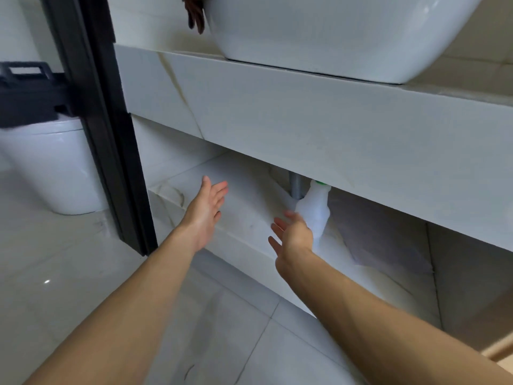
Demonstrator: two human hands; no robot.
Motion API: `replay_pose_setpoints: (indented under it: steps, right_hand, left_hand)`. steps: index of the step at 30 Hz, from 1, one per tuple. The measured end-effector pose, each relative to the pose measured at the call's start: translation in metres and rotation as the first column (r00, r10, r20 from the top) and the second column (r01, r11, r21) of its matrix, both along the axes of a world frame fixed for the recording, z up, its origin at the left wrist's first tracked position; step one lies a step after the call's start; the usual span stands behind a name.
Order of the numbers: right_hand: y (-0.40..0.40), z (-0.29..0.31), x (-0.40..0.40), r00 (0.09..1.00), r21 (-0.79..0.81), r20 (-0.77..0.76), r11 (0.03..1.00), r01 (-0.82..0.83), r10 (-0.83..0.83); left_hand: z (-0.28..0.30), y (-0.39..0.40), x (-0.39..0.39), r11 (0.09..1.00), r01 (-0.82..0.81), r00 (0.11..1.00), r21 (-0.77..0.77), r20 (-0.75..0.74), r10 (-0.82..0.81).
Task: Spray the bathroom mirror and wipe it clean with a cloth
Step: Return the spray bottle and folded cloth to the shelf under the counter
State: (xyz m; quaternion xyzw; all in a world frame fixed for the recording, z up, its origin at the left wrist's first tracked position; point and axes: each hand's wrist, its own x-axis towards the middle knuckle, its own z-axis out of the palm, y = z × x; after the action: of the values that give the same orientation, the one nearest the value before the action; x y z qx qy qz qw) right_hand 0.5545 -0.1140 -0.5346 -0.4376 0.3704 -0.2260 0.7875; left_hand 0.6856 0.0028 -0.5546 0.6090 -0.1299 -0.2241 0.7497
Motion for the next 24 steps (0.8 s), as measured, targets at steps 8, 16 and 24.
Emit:
replay_pose_setpoints:
  steps: [8, 16, 24]
  right_hand:
    - [0.082, 0.052, 0.069, 0.929, -0.120, 0.130, 0.935, -0.333, 0.347]
    - [0.145, 0.172, 0.108, 0.817, -0.141, 0.116, 0.824, -0.549, 0.564]
    - [0.150, 0.379, 0.118, 0.763, -0.190, 0.144, 0.774, -0.604, 0.630]
  left_hand:
    - [0.050, 0.097, 0.012, 0.966, -0.259, 0.960, 0.017, 0.115, 0.255]
    - [0.174, 0.164, 0.008, 0.863, -0.505, 0.858, 0.030, 0.124, 0.498]
    - [0.380, 0.162, 0.008, 0.826, -0.563, 0.823, 0.038, 0.118, 0.555]
